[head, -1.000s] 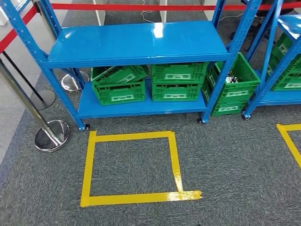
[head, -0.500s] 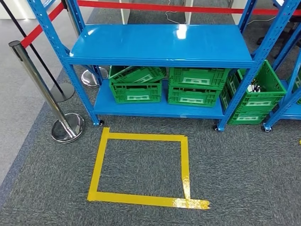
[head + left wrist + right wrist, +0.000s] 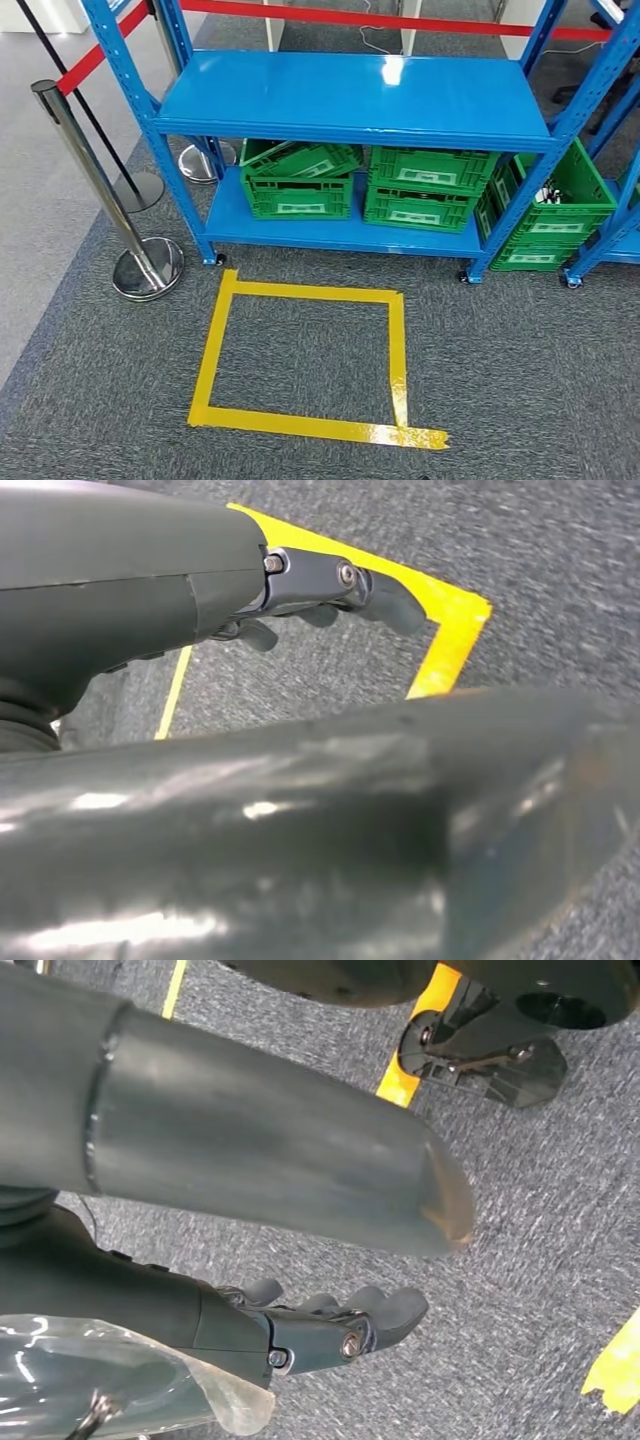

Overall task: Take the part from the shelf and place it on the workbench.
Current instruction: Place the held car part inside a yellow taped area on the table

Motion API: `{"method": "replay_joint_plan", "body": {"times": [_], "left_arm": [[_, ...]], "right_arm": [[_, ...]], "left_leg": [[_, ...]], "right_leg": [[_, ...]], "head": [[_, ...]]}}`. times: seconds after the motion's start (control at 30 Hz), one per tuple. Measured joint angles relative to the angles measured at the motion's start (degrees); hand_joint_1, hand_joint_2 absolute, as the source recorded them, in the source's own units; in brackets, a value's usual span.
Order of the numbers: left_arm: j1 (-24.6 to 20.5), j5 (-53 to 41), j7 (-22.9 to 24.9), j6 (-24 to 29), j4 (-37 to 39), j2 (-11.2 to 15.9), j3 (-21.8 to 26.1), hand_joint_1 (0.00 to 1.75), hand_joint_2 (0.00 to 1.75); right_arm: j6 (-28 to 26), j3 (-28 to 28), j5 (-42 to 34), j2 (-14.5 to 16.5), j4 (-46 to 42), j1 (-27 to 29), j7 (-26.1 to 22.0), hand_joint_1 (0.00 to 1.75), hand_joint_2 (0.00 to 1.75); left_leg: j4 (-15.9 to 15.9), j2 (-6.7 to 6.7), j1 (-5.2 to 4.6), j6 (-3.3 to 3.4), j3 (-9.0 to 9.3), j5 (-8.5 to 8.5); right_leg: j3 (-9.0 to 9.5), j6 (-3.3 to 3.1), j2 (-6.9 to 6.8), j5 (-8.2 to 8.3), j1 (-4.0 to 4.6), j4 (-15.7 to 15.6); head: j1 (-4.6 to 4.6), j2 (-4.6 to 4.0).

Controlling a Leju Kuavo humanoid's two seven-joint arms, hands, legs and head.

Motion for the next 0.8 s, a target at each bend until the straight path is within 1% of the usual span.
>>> {"method": "replay_joint_plan", "body": {"times": [0.03,0.07,0.13,0.17,0.2,0.23,0.27,0.3,0.33,0.37,0.4,0.47,0.5,0.53,0.57,0.6,0.63,0.67,0.7,0.73,0.77,0.8], "left_arm": [[0.0,0.0,0.0,0.0,0.0,0.0,0.0,0.00,0.00],[0.0,0.0,0.0,0.0,0.0,0.0,0.0,0.00,0.00],[-0.1,0.1,0.0,0.0,0.0,-0.1,0.0,0.00,0.00],[-0.1,0.2,0.0,0.0,0.0,-0.1,0.1,0.00,0.00],[-0.1,0.3,0.0,0.0,0.0,-0.1,0.2,0.00,0.00],[0.0,0.4,0.0,0.0,0.0,-0.1,0.2,0.00,0.00],[0.0,0.4,0.0,0.0,0.0,-0.2,0.3,0.00,0.00],[0.0,0.5,-0.1,0.0,0.0,-0.2,0.4,0.00,0.00],[-0.1,0.5,-0.1,0.0,0.0,-0.2,0.5,0.00,0.00],[-0.1,0.5,-0.1,0.0,0.0,-0.3,0.6,0.00,0.00],[-0.1,0.5,-0.1,0.0,0.0,-0.3,0.7,0.00,0.00],[-0.2,0.5,-0.1,-0.1,0.0,-0.3,0.8,0.00,0.00],[-0.2,0.5,-0.1,-0.1,0.0,-0.3,0.9,0.00,0.00],[-0.2,0.5,-0.1,-0.1,0.0,-0.3,0.9,0.00,0.00],[-0.2,0.6,-0.1,-0.1,0.0,-0.3,0.9,0.00,0.00],[-0.2,0.6,-0.1,-0.1,0.0,-0.3,0.9,0.00,0.00],[-0.2,0.6,-0.1,-0.1,0.0,-0.3,1.0,0.00,0.00],[-0.2,0.6,-0.1,-0.1,0.0,-0.3,1.0,0.00,0.00],[-0.1,0.6,-0.1,-0.1,0.0,-0.3,1.0,0.00,0.00],[0.0,0.6,-0.1,-0.1,0.0,-0.3,1.0,0.00,0.00],[0.0,0.7,-0.1,-0.1,0.0,-0.3,1.0,0.00,0.00],[0.0,0.7,-0.2,-0.1,0.0,-0.3,1.0,0.00,0.00]], "right_arm": [[0.0,0.0,0.0,0.0,0.0,0.0,0.0,0.00,0.00],[0.0,0.0,0.0,0.0,0.0,-0.1,0.0,0.00,0.00],[0.0,0.0,0.0,0.0,0.0,0.0,-0.1,0.00,0.00],[0.0,0.0,0.0,-0.1,0.0,0.0,-0.1,0.00,0.00],[0.1,0.0,0.0,-0.1,0.0,0.1,-0.1,0.00,0.00],[0.1,0.0,0.0,-0.1,0.0,0.1,-0.2,0.00,0.00],[0.1,0.0,0.0,-0.1,0.0,0.1,-0.2,0.00,0.00],[0.1,0.0,-0.1,-0.1,0.0,0.1,-0.3,0.00,0.00],[0.1,0.0,-0.1,-0.1,0.0,0.0,-0.3,0.00,0.00],[0.1,0.0,-0.1,-0.1,0.0,0.0,-0.3,0.00,0.00],[0.2,0.0,-0.1,-0.1,0.0,0.0,-0.4,0.00,0.00],[0.4,0.0,-0.1,-0.1,0.0,0.1,-0.4,0.00,0.00],[0.5,0.0,-0.1,-0.1,0.0,0.1,-0.4,0.00,0.00],[0.5,0.0,0.0,-0.1,0.0,0.1,-0.4,0.00,0.00],[0.5,0.0,0.0,-0.1,0.0,0.1,-0.5,0.00,0.00],[0.6,0.0,0.0,-0.1,0.0,0.0,-0.5,0.00,0.00],[0.6,0.0,0.0,-0.1,0.0,0.0,-0.5,0.00,0.00],[0.7,0.0,0.0,-0.1,0.0,0.0,-0.5,0.00,0.00],[0.7,0.0,0.0,-0.1,0.0,0.1,-0.5,0.00,0.00],[0.7,0.0,0.0,-0.1,0.0,0.1,-0.5,0.00,0.00],[0.7,0.0,0.0,-0.1,0.0,0.1,-0.5,0.00,0.00],[0.7,0.0,0.0,-0.1,0.0,0.1,-0.5,0.00,0.00]], "left_leg": [[-0.3,0.00,0.13,0.35,0.15,0.13],[-0.5,0.00,0.24,0.62,0.28,0.20],[-0.5,-0.01,0.16,0.93,0.29,0.09],[-0.5,-0.02,0.11,1.00,0.33,0.04],[-0.4,-0.04,0.08,1.03,0.39,-0.02],[-0.4,-0.09,0.06,1.01,0.49,-0.09],[-0.4,-0.16,0.06,0.94,0.67,-0.20],[-0.4,-0.23,0.06,0.80,0.83,-0.35],[-0.2,-0.30,-0.06,0.58,0.89,-0.55],[-0.1,-0.35,-0.15,0.30,0.91,-0.67],[0.0,-0.39,-0.23,0.03,0.87,-0.74],[-0.1,-0.43,-0.23,-0.50,0.86,-0.77],[0.2,-0.40,-0.17,-0.79,0.83,-1.06],[1.3,-0.35,-0.09,-1.14,0.41,-1.86],[3.6,-0.29,0.00,-1.49,-0.56,-3.23],[7.1,-0.24,0.12,-1.78,-2.13,-5.01],[11.2,-0.23,0.22,-2.00,-4.07,-6.81],[14.6,-0.22,0.33,-2.16,-5.77,-7.96],[16.4,-0.22,0.43,-2.26,-6.76,-8.05],[15.8,-0.21,0.52,-2.27,-6.63,-6.82],[13.0,-0.18,0.61,-2.19,-5.48,-4.67],[9.0,-0.12,0.65,-2.04,-3.76,-2.28]], "right_leg": [[-0.66,0.21,0.14,-0.92,-0.02,1.3],[-1.93,0.36,0.30,-2.39,-0.06,3.9],[-5.66,0.57,0.54,-5.74,-0.04,11.4],[-7.28,0.66,0.57,-6.56,-0.04,14.4],[-8.08,0.71,0.58,-6.29,-0.04,15.5],[-7.81,0.69,0.58,-4.98,-0.04,14.5],[-6.43,0.60,0.58,-2.81,-0.04,11.4],[-4.60,0.44,0.62,-0.79,-0.04,7.3],[-2.75,0.24,0.70,0.53,0.00,3.6],[-1.39,-0.01,0.79,1.25,0.05,1.0],[-0.75,-0.25,0.87,1.21,0.13,-0.1],[-0.43,-0.78,0.88,1.15,0.17,-0.4],[-0.31,-1.06,0.83,1.21,0.09,-0.6],[-0.17,-1.38,0.77,1.24,-0.02,-0.7],[-0.01,-1.68,0.67,1.23,-0.13,-0.8],[0.10,-1.90,0.56,1.13,-0.14,-0.9],[0.19,-2.06,0.45,1.01,-0.14,-0.9],[0.30,-2.12,0.37,0.91,-0.13,-0.9],[0.45,-2.13,0.34,0.80,-0.13,-0.9],[0.66,-2.09,0.37,0.66,-0.13,-0.8],[0.96,-1.99,0.41,0.50,-0.14,-0.8],[1.25,-1.85,0.43,0.30,-0.14,-0.8]], "head": [[0.12,-0.01],[0.25,-0.01],[0.49,0.00],[0.51,0.01],[0.52,0.01],[0.52,0.00],[0.51,0.00],[0.52,0.00],[0.51,-0.01],[0.47,0.00],[0.45,0.00],[0.43,0.01],[0.41,0.01],[0.27,0.01],[0.13,0.01],[-0.01,0.00],[-0.10,0.00],[-0.10,0.00],[-0.10,0.00],[-0.11,0.01],[-0.11,0.01],[-0.11,0.01]]}}
